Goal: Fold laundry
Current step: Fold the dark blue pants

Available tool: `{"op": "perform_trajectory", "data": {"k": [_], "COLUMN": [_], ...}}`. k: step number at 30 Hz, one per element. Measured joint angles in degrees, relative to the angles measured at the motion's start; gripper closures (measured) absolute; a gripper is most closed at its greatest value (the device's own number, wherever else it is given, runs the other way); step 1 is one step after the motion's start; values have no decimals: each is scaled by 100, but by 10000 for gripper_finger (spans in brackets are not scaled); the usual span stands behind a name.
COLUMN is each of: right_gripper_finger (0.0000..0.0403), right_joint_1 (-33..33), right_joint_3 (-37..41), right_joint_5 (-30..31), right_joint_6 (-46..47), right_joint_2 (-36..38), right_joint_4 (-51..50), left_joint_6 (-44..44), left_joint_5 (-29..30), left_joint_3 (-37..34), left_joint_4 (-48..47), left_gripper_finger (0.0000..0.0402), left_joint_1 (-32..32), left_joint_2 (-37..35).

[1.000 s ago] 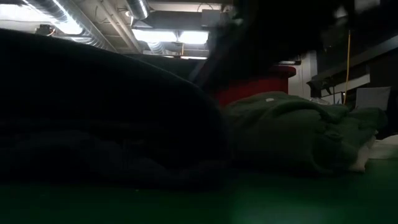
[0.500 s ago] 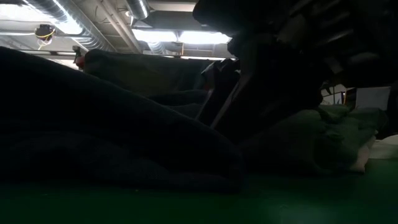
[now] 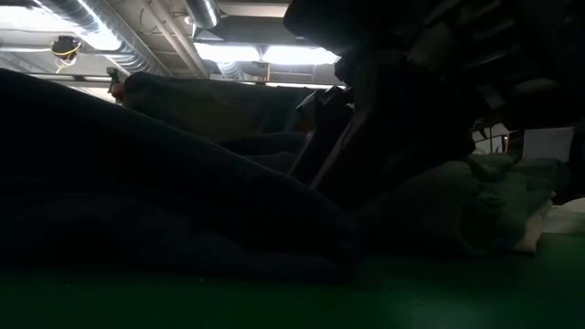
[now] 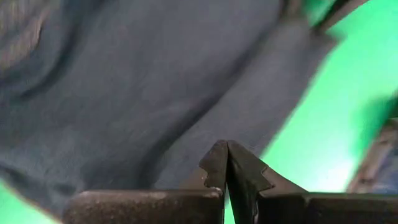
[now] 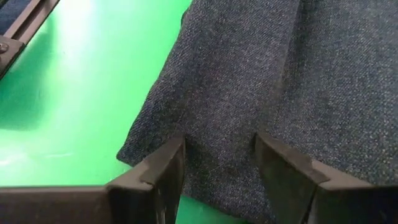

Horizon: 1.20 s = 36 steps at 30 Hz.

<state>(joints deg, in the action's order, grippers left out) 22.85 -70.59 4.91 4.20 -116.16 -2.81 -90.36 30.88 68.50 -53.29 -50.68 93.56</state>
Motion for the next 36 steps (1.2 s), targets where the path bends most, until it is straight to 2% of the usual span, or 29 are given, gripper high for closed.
{"op": "perform_trajectory", "data": {"k": [6, 11, 16, 27, 36], "right_gripper_finger": [208, 208, 208, 208, 208], "right_joint_1": [0, 0, 0, 0, 0], "right_joint_3": [0, 0, 0, 0, 14], "right_joint_5": [0, 0, -2, -103, -330], "right_joint_6": [-1, -1, -1, -1, -12], "right_joint_2": [0, 0, 0, 6, 458], "right_joint_4": [-9, -32, -62, -130, -302], "left_joint_6": [-215, -285, -556, -554, 7], "left_joint_5": [-1268, -1329, -1460, -1574, -1598], "left_joint_3": [-690, -1334, -1751, -1742, -1013], "left_joint_4": [695, 1847, 2374, 2576, 2583], "left_gripper_finger": [400, 401, 401, 401, 401], "left_joint_1": [-49, -281, -423, -511, -520], "left_joint_2": [4, 4, 4, 4, 4]}}
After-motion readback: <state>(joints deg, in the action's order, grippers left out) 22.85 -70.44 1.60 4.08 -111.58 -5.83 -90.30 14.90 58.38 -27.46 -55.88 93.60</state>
